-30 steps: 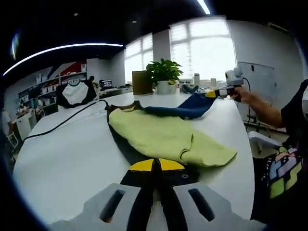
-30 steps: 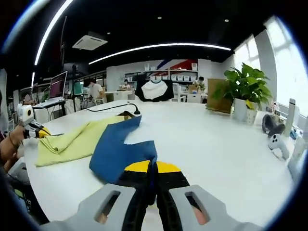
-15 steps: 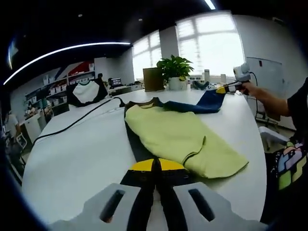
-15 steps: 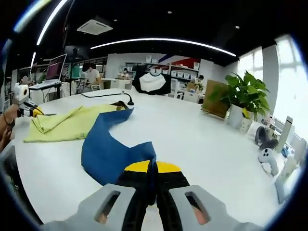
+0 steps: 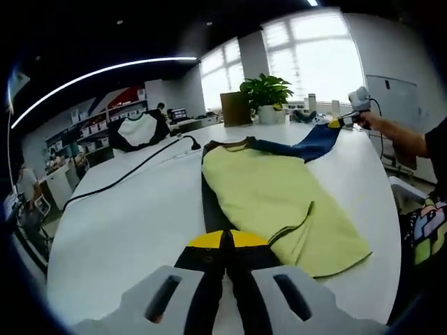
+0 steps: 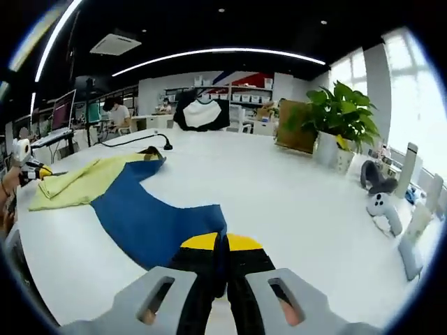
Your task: Fold the garment on the visible template until the final outline fits inside the template.
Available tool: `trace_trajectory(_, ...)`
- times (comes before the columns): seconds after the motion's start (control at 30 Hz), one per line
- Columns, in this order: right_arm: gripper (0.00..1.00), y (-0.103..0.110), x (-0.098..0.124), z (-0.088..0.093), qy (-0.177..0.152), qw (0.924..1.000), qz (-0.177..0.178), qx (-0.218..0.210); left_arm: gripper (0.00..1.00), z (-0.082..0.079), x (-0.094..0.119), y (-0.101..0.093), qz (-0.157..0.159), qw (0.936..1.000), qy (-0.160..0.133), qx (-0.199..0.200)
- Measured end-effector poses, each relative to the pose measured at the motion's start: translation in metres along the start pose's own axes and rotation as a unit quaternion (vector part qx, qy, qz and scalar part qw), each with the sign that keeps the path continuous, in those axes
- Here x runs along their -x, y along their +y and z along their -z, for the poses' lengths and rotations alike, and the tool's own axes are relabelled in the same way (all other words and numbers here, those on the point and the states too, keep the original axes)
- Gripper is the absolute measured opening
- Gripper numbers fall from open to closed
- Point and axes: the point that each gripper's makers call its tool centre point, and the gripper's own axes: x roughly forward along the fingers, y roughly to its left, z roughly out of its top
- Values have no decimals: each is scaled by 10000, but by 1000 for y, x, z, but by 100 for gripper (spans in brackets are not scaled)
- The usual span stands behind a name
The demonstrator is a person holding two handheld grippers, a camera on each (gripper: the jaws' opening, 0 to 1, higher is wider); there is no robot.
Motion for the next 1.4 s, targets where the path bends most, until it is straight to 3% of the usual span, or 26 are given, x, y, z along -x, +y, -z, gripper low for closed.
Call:
trace_trajectory(0.13,0,-8,-5,-2,53,9999,-16,-119,1,-1,-1,8,-53,10000,50,-39)
trace_trajectory(0.53,0,-14,-17,-2,285,9996,26,53,1,7,-4,32,-209,9996,186,66)
trace_trajectory(0.6,0,-19,-16,-8,157,9998,69,-70,1,10,-3,42,-421,9985,306,-138)
trace_trajectory(0.73,0,-22,-18,-9,229,9997,89,-65,1,9,-3,44,-349,9991,245,20)
trace_trajectory(0.83,0,-21,-18,-13,239,9996,-59,170,1,11,-4,50,-455,9983,338,-116)
trace_trajectory(0.93,0,-24,-19,-16,220,9997,-135,18,1,13,-6,58,-554,9968,475,-338)
trace_trajectory(1.2,0,-43,-26,-9,531,9986,26,23,1,8,-9,79,-768,9947,570,-387)
trace_trajectory(1.3,0,-46,-30,2,794,9968,-7,73,1,9,-10,85,-715,9962,499,77)
trace_trajectory(1.4,0,-52,-33,5,913,9958,-8,63,1,12,-10,97,-828,9946,619,-15)
